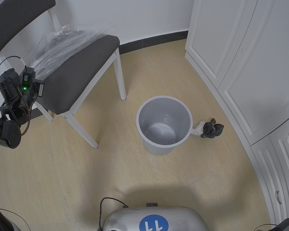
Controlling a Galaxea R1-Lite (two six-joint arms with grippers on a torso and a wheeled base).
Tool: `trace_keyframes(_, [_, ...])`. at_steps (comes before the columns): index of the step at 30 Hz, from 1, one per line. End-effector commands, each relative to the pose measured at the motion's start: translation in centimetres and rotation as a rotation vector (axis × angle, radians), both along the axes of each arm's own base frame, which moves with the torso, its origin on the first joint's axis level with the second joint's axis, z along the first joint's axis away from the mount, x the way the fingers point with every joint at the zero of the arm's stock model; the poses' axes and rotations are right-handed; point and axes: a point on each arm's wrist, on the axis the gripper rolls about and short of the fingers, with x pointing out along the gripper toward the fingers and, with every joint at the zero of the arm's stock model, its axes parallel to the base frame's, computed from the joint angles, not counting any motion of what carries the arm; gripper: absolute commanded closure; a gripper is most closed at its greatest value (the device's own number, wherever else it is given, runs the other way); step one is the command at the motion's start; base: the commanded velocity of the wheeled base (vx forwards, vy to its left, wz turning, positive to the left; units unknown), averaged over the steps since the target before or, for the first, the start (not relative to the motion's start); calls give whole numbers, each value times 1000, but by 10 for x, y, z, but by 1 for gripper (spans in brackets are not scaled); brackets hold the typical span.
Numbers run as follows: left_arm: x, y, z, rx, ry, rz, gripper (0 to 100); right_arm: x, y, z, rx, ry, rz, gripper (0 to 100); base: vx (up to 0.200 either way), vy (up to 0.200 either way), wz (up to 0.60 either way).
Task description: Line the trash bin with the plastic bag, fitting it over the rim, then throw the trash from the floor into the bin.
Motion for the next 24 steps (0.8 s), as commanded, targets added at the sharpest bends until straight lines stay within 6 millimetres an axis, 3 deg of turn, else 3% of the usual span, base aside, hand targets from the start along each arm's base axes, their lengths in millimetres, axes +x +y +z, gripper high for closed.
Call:
trace_keyframes(1, [-22,-14,-2,-42,8,-57,100,7,0,-2,0,26,2,0,0,0,0])
trace_keyframes(3, [-27,-14,-5,-58,19,-65,100,9,0,-4,0,38,2,0,0,0,0])
trace_keyframes(13, [-31,-60,-10,-345,-27,-275,100,32,1,-23,-14,160,14,0,0,0,0])
trace_keyframes(19, [-46,-89,-2,-462,-53,-410,100,65,26,-34,-17,270,84,0,0,0,0])
trace_keyframes(24, [-65,-107,11,-487,-81,-500,100,91,62,-51,33,300,119,0,0,0,0])
